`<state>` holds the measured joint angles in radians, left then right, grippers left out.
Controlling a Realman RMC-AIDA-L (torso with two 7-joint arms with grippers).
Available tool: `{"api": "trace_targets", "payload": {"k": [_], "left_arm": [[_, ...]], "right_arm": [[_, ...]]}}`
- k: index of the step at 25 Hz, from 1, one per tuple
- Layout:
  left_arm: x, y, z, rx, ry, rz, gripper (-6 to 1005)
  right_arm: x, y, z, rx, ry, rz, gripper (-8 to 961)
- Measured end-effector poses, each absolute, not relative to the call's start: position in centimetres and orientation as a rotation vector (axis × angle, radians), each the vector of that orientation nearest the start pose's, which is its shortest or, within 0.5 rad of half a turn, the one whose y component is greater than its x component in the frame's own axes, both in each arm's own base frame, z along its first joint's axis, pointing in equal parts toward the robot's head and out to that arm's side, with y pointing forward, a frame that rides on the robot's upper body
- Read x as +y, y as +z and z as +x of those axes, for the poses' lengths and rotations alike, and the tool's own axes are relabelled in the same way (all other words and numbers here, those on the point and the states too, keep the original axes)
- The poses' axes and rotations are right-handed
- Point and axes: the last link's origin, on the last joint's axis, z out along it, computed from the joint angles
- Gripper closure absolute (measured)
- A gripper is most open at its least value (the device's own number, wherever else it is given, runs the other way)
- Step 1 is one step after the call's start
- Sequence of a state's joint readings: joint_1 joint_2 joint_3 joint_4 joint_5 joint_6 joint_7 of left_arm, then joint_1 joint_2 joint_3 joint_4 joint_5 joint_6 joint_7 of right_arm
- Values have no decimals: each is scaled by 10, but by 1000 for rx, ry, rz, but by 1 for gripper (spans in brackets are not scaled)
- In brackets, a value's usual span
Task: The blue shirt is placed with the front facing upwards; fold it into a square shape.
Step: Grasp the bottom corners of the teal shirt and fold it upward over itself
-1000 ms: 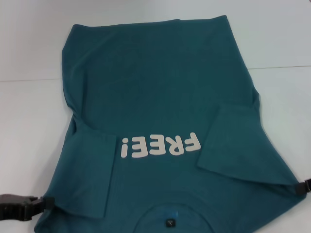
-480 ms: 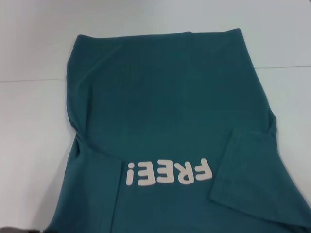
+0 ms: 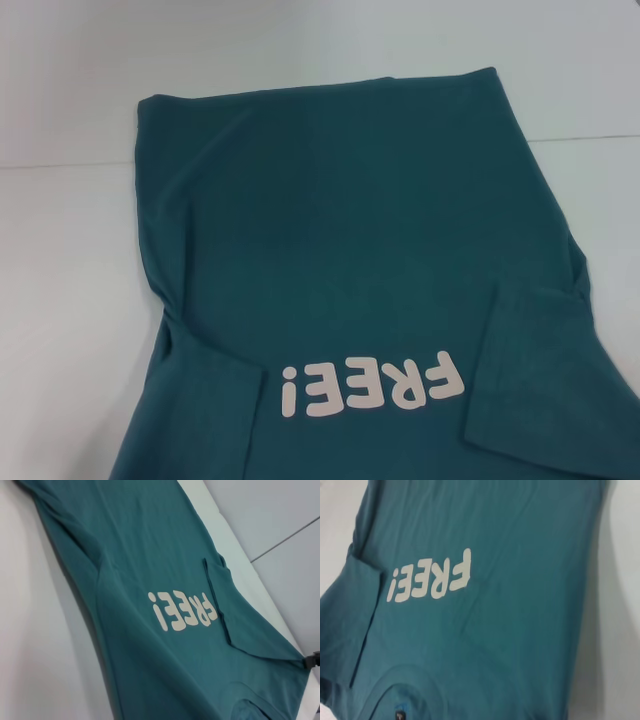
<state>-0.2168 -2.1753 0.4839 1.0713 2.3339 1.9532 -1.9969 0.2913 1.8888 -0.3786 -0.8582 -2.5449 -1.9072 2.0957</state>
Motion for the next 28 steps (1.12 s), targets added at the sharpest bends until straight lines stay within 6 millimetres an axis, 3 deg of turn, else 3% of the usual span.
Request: {"api": "trace_targets", "payload": {"k": [8,22,28], "left_arm": [[203,37,-324,-1724,-540,-2494,974],[249,50,-315,-1778,-429,-2481,975],[267,57,-312,-1778,-468,-2461,974]], "right_arm": [[219,115,384,1919,260,-2271,918],[258,125,370,1865,345,-2252,918],[275,128,366,1850,392,-2204,918]]}}
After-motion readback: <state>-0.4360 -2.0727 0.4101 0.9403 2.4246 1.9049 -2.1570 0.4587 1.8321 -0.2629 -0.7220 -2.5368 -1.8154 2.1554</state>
